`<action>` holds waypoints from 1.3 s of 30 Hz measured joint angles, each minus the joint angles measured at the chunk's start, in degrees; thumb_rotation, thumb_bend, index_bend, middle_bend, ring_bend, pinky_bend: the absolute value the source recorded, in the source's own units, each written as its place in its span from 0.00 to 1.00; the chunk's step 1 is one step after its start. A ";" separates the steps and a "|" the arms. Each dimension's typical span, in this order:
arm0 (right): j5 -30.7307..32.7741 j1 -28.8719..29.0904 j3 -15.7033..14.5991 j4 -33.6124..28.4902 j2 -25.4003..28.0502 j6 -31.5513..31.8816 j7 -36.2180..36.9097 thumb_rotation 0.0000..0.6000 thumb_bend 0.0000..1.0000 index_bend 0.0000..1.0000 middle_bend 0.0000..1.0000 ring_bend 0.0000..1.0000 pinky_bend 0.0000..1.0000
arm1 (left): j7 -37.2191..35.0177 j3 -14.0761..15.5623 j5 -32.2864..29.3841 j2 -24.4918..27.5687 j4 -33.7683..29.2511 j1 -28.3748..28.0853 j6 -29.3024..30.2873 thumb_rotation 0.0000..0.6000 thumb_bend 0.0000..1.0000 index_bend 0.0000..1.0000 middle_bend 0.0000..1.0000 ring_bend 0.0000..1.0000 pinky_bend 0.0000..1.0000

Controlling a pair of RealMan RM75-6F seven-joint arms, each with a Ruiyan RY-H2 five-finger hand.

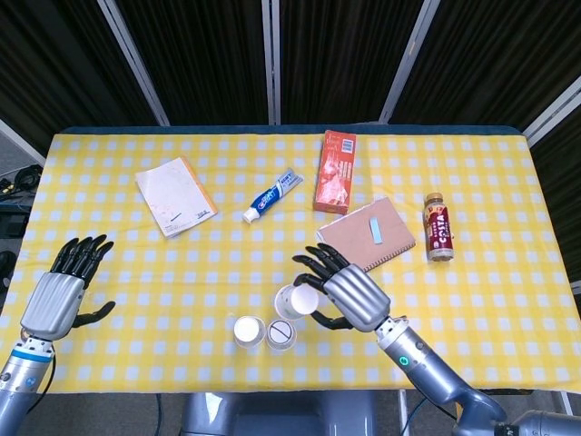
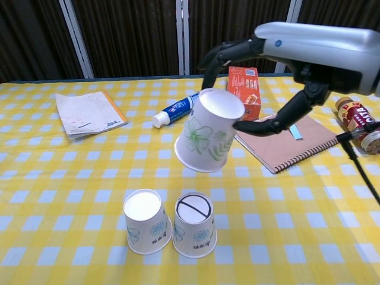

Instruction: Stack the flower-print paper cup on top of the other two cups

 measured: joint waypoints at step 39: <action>5.55 5.27 -2.84 2.64 -11.38 -1.29 -6.07 1.00 0.29 0.47 0.13 0.00 0.06 | -1.16 -0.22 -1.40 0.93 -0.20 -0.17 -1.90 1.00 0.22 0.00 0.00 0.00 0.00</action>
